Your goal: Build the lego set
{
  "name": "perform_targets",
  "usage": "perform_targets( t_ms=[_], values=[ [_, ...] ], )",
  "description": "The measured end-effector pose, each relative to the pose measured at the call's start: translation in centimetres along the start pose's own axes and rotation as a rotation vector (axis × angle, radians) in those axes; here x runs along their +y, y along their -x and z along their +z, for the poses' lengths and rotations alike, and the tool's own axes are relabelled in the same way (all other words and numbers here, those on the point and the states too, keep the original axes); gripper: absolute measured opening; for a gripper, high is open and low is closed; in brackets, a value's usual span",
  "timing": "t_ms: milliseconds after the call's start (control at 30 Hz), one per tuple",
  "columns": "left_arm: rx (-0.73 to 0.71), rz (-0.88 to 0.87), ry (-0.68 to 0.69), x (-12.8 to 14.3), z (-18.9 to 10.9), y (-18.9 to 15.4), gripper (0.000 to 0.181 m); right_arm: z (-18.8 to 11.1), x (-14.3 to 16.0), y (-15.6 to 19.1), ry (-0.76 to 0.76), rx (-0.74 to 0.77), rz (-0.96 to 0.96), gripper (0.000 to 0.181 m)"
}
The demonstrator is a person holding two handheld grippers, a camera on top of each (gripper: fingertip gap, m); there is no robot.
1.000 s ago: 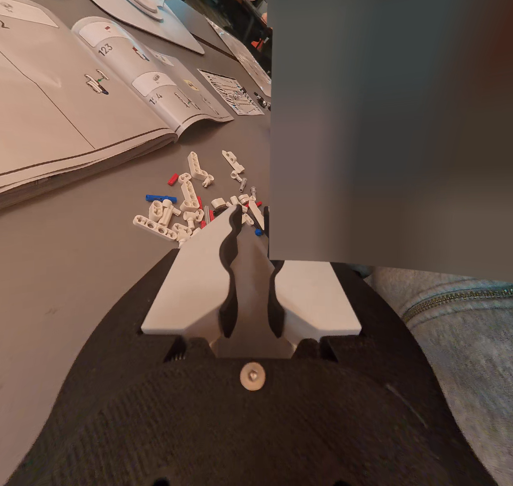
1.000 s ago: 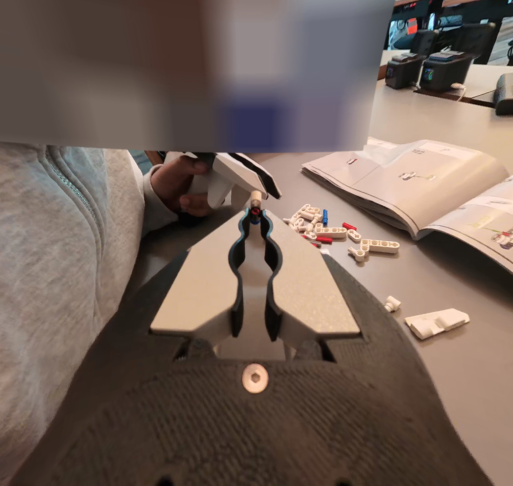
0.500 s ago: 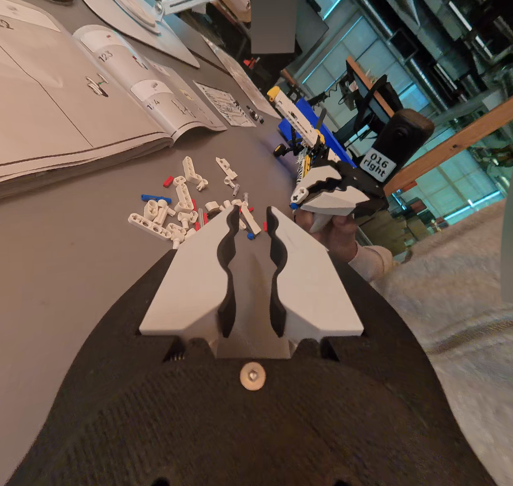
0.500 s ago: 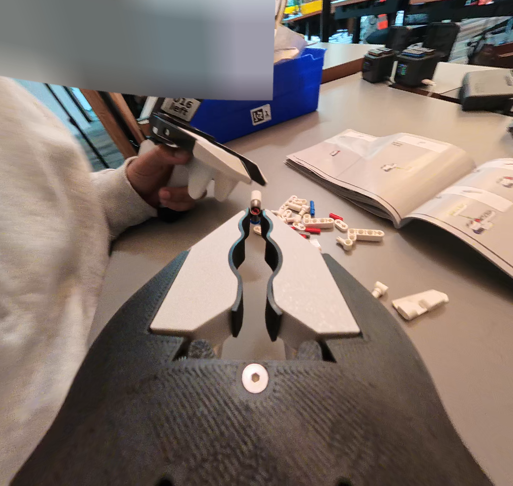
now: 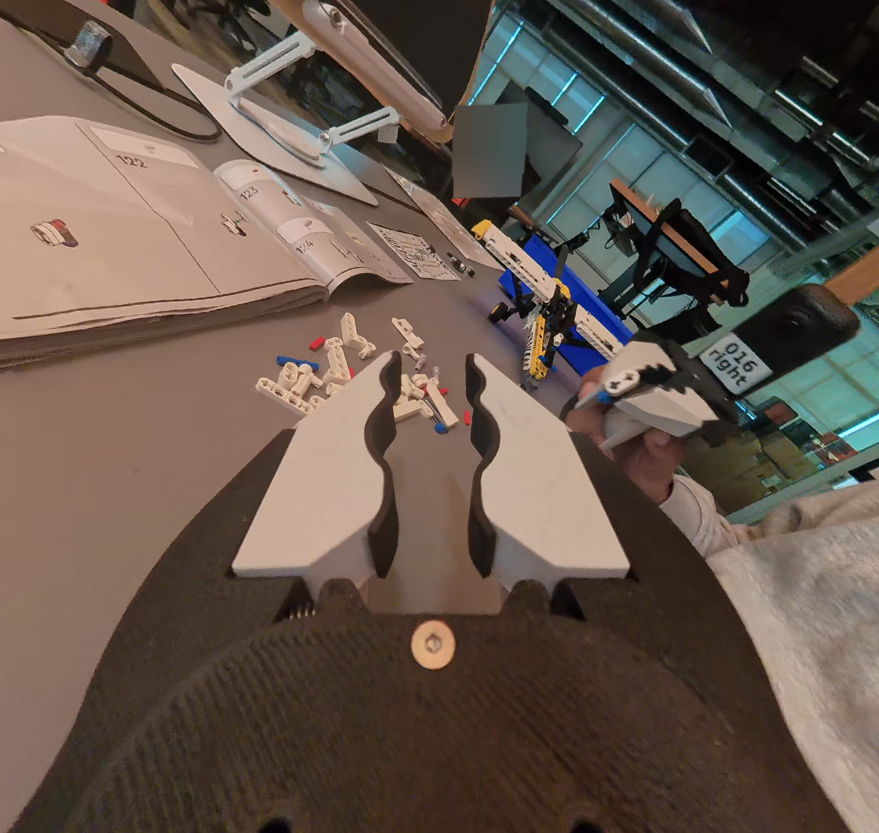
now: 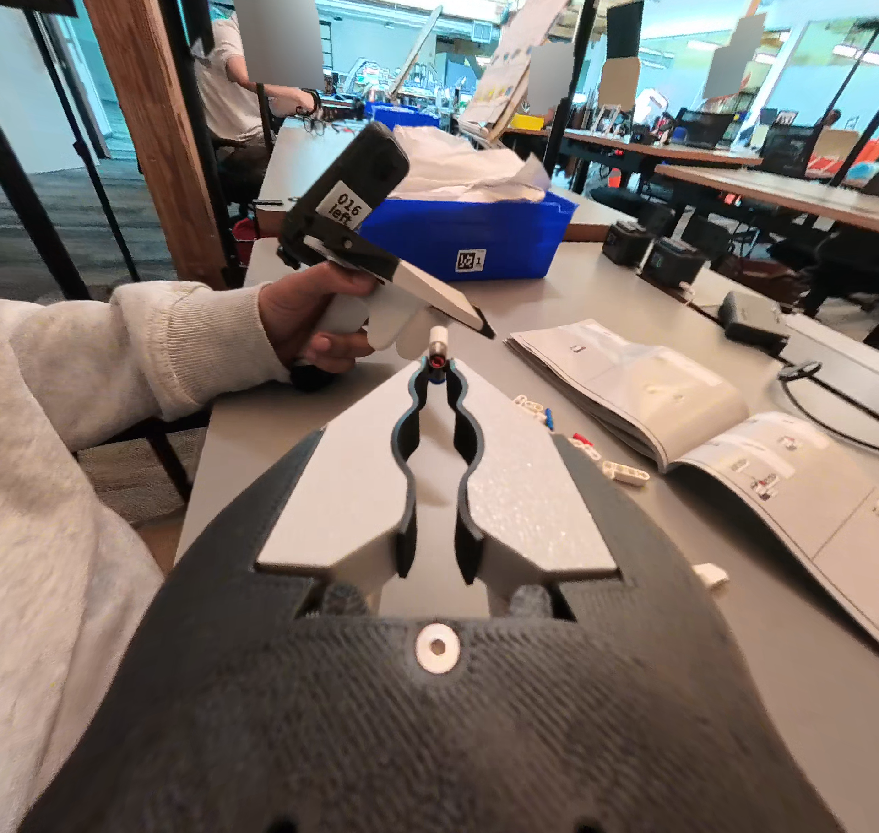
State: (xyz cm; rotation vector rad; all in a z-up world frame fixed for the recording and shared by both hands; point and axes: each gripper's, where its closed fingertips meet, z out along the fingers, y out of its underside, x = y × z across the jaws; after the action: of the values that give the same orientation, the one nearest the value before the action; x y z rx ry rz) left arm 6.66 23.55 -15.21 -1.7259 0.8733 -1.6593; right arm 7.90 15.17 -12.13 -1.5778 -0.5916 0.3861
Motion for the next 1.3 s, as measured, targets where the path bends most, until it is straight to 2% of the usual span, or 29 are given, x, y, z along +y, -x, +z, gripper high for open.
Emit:
perform_targets(
  t_ms=[100, 233, 433, 633, 767, 900, 967, 1067, 1300],
  values=[
    [-0.010, 0.027, 0.028, 0.1, 0.7, 0.2, 0.026, -0.6, -0.4, -0.4, -0.013, 0.067, -0.065, 0.006],
    [-0.025, 0.082, 0.053, 0.5, 1.0, -0.1, 0.025, -0.7, 1.4, -2.3, 0.047, 0.141, -0.027, 0.006],
    [-0.029, 0.050, -0.045, -0.6, -0.3, -0.1, 0.025, -0.3, 1.8, -3.4, 0.006, 0.104, 0.125, 0.005],
    [-0.032, 0.043, 0.027, 0.1, 0.8, 0.3, 0.026, 0.0, 1.3, -4.3, -0.063, 0.074, 0.204, 0.005],
    [-0.118, 0.088, 0.025, 0.1, 0.7, 0.9, 0.014, 0.1, 1.4, -3.8, -0.042, 0.064, 0.196, 0.006],
    [-0.213, 0.129, -0.009, 0.0, 0.1, 1.3, 0.000, -0.8, -0.2, -2.7, -0.102, 0.045, 0.166, 0.006],
    [-0.247, 0.127, 0.056, 1.1, 0.6, 1.3, 0.000, -1.4, -0.9, -2.1, -0.126, 0.027, 0.166, 0.006],
    [-0.327, 0.128, 0.228, 3.7, 1.7, 2.0, 0.000, -2.4, -1.3, -1.1, -0.135, 0.008, 0.147, 0.006],
    [-0.416, 0.186, 0.359, 4.9, 3.9, 3.3, 0.000, -4.8, -0.6, 0.4, -0.128, 0.036, 0.094, 0.006]
  ],
)
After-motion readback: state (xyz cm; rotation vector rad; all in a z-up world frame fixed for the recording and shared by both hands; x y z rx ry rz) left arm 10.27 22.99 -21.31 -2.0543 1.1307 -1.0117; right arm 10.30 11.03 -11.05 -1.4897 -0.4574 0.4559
